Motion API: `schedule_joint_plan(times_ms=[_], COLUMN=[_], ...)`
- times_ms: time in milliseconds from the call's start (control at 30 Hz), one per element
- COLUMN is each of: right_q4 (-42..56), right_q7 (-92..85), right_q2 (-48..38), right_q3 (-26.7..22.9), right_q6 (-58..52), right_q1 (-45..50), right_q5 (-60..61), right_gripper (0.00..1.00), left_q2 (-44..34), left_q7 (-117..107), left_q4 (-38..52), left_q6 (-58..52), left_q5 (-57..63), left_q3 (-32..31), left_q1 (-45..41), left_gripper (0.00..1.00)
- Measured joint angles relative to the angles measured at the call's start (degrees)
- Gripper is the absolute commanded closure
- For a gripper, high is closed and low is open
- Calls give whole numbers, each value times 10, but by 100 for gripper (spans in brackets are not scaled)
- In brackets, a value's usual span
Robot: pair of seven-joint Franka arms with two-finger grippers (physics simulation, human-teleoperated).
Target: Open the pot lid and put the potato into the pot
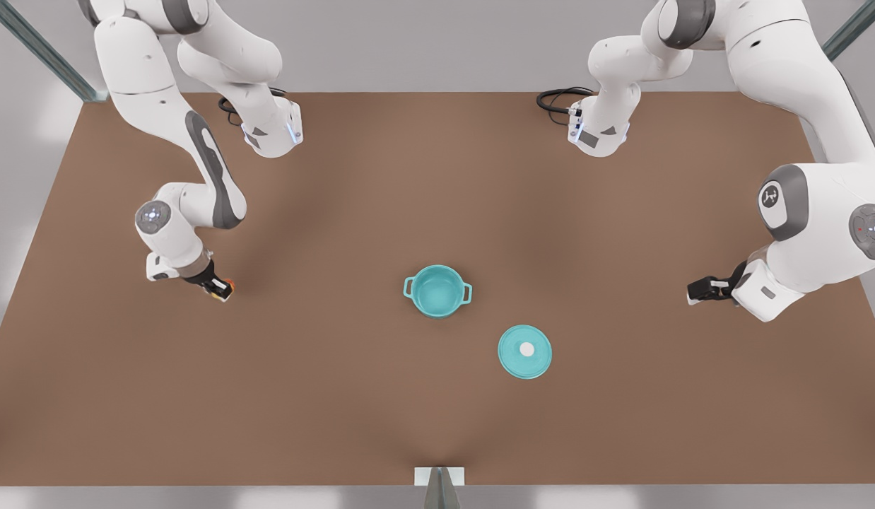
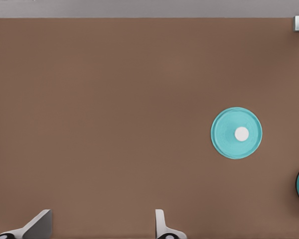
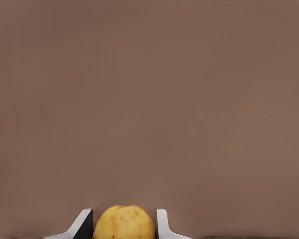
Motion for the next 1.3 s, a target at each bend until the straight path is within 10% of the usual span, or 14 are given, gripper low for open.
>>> schedule_joint_plan(times_ms=[733,1300], right_q4=[192,521], right_q7=[143,331], right_q2=[9,215], right_q3=[2,-6], right_q6=[-218,-369], right_q1=[252,400], right_q5=[42,58], right_gripper=[47,48], left_q2=[1,1], left_q7=[18,22], left_q4=[0,0], left_q6=[4,5], left_q5=[-1,-1], left_q3=[-1,-1], left_q1=[0,2], left_gripper=[0,0])
